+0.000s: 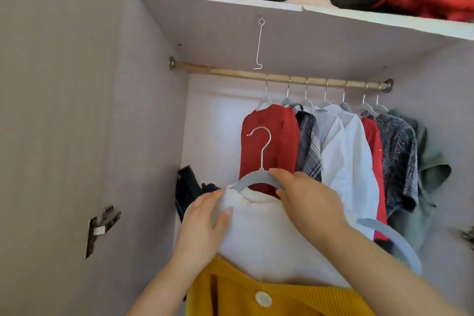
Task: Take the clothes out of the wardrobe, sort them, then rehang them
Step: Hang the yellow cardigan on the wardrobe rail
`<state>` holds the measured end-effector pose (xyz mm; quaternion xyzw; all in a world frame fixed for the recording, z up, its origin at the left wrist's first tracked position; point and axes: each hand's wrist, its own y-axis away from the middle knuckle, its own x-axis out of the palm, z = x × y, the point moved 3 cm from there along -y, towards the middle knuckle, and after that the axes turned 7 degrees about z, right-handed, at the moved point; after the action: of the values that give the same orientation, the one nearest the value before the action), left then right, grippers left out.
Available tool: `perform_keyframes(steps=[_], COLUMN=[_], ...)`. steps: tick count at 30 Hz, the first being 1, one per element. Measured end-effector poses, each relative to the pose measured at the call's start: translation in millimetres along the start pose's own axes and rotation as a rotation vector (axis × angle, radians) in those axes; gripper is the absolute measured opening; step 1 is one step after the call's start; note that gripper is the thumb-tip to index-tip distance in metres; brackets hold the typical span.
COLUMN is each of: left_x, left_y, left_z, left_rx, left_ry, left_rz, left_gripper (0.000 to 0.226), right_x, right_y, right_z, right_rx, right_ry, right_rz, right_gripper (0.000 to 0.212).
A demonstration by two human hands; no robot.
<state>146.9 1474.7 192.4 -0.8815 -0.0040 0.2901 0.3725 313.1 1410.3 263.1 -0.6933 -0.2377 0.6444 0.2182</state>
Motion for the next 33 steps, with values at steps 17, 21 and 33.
perform_keyframes(steps=[17, 21, 33], left_x=[-21.5, -19.5, 0.8], left_y=[-237.3, -264.7, -298.8], left_z=[66.7, 75.7, 97.7], left_rx=[0.202, 0.241, 0.248], left_ry=[-0.086, -0.107, -0.167], left_rz=[-0.244, -0.259, -0.289], left_gripper=[0.047, 0.047, 0.047], right_x=[-2.5, 1.5, 72.1], right_y=[-312.6, -346.8, -385.8], right_z=[-16.5, -32.1, -76.4], right_rx=[0.105, 0.101, -0.063], right_ry=[0.017, -0.015, 0.035], right_rz=[-0.247, -0.290, -0.313], right_gripper=[0.039, 0.041, 0.038])
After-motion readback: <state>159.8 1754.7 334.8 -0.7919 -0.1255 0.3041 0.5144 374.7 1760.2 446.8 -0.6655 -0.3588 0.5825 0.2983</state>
